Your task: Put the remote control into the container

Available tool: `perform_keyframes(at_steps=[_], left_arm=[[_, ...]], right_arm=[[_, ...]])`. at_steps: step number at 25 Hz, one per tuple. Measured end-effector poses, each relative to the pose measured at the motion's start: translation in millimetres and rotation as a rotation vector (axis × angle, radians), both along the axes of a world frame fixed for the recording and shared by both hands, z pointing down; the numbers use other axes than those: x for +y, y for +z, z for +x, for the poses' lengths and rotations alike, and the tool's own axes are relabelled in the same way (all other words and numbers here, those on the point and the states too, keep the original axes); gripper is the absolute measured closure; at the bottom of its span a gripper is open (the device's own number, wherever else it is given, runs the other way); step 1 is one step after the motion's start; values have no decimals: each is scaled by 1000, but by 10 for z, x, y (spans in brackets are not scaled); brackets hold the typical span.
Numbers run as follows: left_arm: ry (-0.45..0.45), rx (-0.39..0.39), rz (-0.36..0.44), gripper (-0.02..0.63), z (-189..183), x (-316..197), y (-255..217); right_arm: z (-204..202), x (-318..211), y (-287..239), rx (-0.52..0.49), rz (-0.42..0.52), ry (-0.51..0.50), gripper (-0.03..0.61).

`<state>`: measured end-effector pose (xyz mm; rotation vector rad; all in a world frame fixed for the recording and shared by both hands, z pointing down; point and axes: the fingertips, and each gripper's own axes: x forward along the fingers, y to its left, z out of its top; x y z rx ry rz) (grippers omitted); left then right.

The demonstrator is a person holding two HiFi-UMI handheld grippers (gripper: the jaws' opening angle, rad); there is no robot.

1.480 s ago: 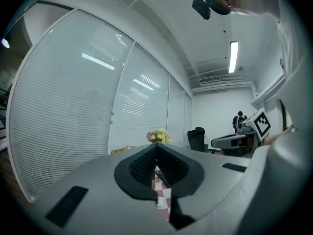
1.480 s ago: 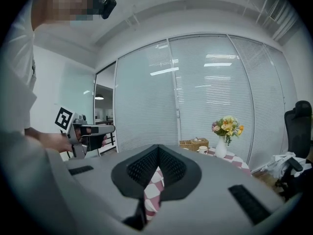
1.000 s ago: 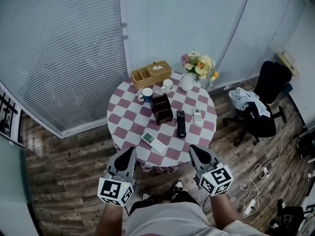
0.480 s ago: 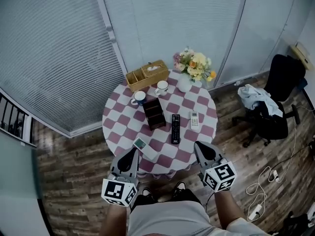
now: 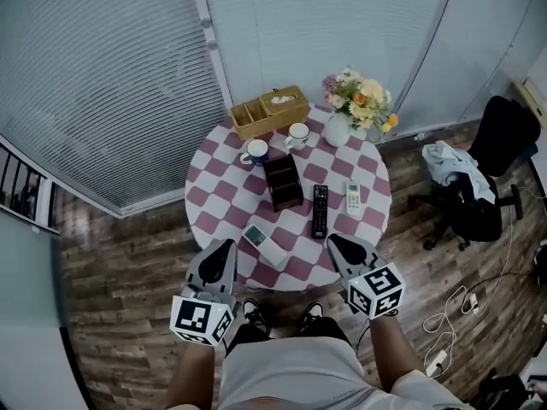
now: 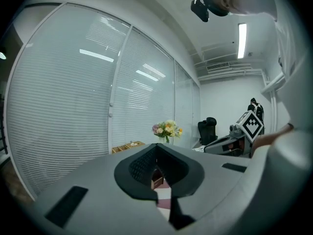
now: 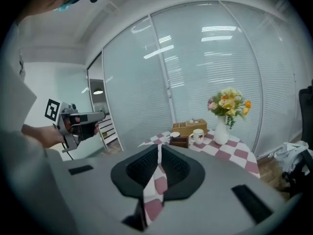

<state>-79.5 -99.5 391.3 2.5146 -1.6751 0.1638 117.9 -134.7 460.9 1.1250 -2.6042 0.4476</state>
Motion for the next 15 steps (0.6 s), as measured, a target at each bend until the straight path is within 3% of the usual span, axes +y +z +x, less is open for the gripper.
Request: perform_keyframes(at_steps=[2,8,15], left_arm=[[-23,7,-8,605,-183,39,62],[-76,-20,-40,604,-636,218,321],[-142,43,-88,604,-1057,352,594]], right_arm=[[-272,-36,141,63,-38,-52,551],[-1168,-171,696,266,-175,-219,369],[-1648,-236,1565,474,-321,-297,308]])
